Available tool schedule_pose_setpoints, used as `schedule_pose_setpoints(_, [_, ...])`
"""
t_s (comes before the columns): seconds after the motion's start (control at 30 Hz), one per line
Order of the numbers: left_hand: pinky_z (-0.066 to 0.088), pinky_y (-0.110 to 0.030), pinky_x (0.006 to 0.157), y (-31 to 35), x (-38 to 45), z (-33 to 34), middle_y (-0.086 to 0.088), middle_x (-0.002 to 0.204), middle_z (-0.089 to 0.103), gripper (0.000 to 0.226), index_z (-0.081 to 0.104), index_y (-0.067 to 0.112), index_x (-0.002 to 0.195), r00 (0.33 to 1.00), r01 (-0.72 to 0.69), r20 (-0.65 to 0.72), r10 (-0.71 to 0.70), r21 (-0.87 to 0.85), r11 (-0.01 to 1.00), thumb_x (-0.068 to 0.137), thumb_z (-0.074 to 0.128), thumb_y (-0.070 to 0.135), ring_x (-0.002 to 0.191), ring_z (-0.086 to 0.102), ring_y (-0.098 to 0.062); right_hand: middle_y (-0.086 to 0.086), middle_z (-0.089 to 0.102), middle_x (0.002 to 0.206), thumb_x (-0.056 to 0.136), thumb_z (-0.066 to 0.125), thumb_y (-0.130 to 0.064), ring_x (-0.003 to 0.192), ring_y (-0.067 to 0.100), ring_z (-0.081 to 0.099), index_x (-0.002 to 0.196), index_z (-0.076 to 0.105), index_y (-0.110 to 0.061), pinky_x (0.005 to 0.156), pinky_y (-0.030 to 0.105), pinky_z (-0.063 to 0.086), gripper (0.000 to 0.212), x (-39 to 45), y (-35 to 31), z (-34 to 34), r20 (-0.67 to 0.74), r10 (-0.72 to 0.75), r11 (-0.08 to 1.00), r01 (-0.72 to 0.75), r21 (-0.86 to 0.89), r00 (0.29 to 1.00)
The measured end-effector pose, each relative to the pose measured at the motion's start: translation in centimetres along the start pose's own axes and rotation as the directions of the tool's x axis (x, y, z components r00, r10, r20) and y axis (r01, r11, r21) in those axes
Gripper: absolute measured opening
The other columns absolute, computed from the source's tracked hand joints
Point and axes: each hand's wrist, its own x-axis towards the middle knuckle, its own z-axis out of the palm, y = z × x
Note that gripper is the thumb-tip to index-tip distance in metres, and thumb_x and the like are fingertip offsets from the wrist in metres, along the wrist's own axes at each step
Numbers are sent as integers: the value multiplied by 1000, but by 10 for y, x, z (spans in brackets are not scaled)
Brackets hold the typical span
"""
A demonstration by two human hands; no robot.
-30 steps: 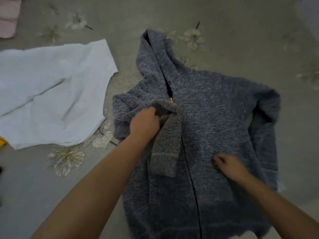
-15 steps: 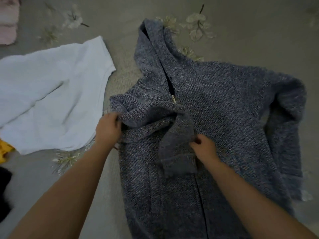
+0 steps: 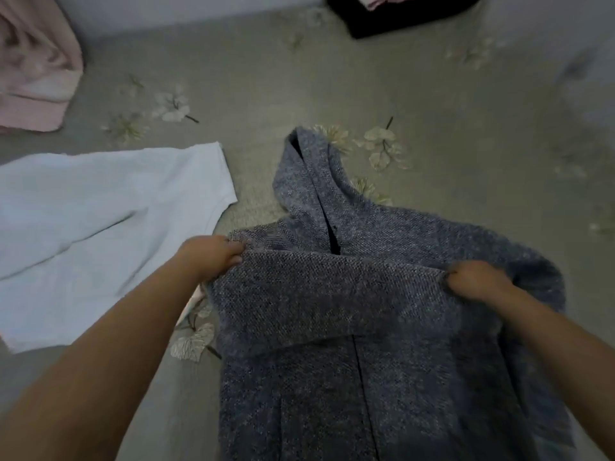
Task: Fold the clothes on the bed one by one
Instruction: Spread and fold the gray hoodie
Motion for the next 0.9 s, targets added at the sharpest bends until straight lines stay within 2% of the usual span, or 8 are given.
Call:
schedule_pose_setpoints(0.17, [27,-36,97,-23,23,4,4,125,55,48,50,31,125,981,122,103,-166,342,932,94,24,57,114,51,-17,2,45,69,92,38,-16,70,19,46,65,44,-15,72,31,41,28,28,-40,-8,-2,-107,994,107,-14,994])
schedule_pose_setpoints(0.37, [27,-32,92,-19,47,37,3,132,47,65,38,35,135,968,149,101,-230,506,850,86,15,71,119,44,-17,-2,44,72,95,36,-24,78,21,47,65,44,-20,88,38,42,31,51,-58,-9,-47,-85,990,79,-117,995])
schedule_pose_setpoints(0.43, [29,-31,91,-15,54,46,1,130,46,61,42,31,132,959,228,41,-280,476,849,88,20,67,119,43,-17,-2,42,69,95,37,-25,78,22,45,61,42,-19,92,40,39,34,57,-62,-4,-73,-79,989,68,-133,994])
schedule_pose_setpoints(0.57, [33,-32,86,-13,62,54,0,110,59,51,62,21,106,934,348,-156,-322,190,918,89,33,60,106,51,-20,-2,41,63,92,42,-28,71,21,43,61,46,-15,96,42,31,33,74,-59,-8,-208,-31,994,8,-109,978])
schedule_pose_setpoints(0.67, [32,-36,87,-18,58,61,-3,106,59,54,63,18,101,892,428,-179,-415,42,903,87,35,61,104,51,-22,3,43,57,88,51,-29,58,19,41,56,44,-12,79,37,31,37,87,-53,-13,-308,-21,1000,19,-7,951])
schedule_pose_setpoints(0.73, [30,-40,95,-17,56,67,-6,113,55,49,57,14,110,883,436,-194,-428,0,900,90,39,55,110,46,-25,9,52,67,87,52,-26,70,26,49,67,56,-7,88,41,31,27,91,-53,-5,-434,-72,997,49,-63,898])
schedule_pose_setpoints(0.8, [22,-44,103,-5,55,68,-12,127,44,40,46,10,122,867,403,-267,-420,-119,908,93,45,37,122,35,-28,21,56,103,88,50,-19,106,34,48,102,61,-1,103,49,22,25,93,-53,12,-494,-94,994,53,-97,864])
schedule_pose_setpoints(0.9, [1,-45,111,37,48,76,-14,151,19,51,30,10,139,883,202,-376,-279,-233,951,94,41,32,141,10,-28,18,24,148,93,41,-22,138,30,15,140,31,-7,111,52,6,50,88,-54,43,-378,-71,997,52,-61,923])
